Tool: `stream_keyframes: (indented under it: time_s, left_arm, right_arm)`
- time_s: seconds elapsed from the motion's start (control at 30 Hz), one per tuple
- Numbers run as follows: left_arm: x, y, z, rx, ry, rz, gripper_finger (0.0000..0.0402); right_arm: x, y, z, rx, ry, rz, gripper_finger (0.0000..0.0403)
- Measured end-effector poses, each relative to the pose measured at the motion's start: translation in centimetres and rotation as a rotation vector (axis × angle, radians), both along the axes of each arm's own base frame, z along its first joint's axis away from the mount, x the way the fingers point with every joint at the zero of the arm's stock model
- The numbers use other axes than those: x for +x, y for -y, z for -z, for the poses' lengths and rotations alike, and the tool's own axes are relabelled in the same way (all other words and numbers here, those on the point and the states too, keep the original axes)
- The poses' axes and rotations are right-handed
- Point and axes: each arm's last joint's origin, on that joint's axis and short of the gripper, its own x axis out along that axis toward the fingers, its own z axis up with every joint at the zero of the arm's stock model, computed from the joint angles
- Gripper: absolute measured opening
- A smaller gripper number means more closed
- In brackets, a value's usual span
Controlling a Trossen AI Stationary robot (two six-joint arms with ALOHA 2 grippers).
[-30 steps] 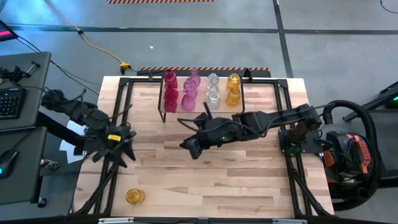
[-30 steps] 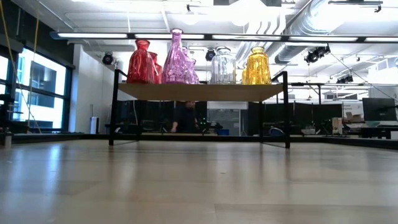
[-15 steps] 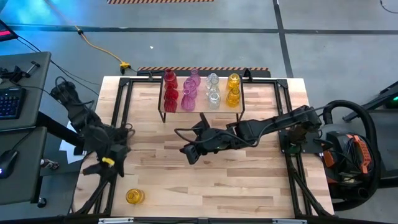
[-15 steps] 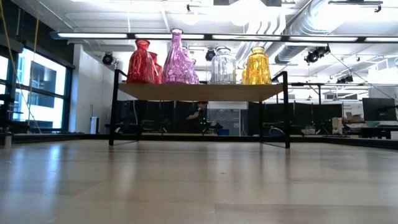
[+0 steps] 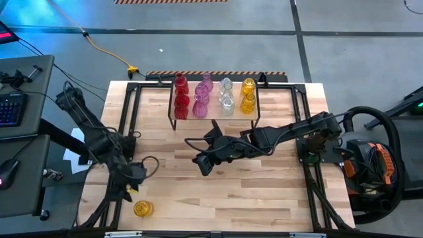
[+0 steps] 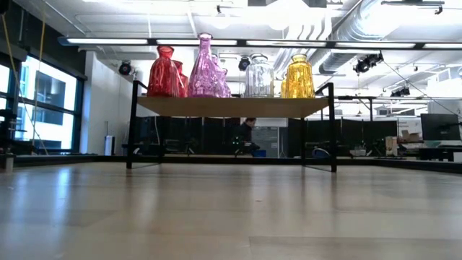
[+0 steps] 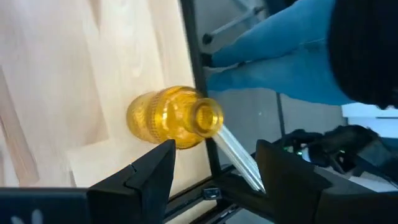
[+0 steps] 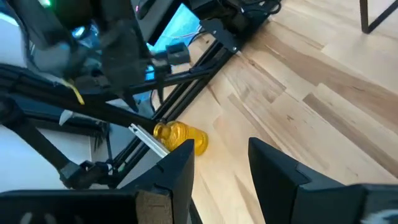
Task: Sort vases onto shelf
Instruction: Put the yellow vase on the shelf aligned with the other yellow vases
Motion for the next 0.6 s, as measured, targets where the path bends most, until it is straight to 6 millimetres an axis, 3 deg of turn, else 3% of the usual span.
stream_keyframes:
  time_s: [0.6]
  left_arm:
    - [2.2, 3.0, 4.1, 0.159, -0.205, -0.111, 0.0213]
  right_arm:
    - [-0.1, -0.3, 0.0, -0.021, -0.003, -0.047, 0.0136]
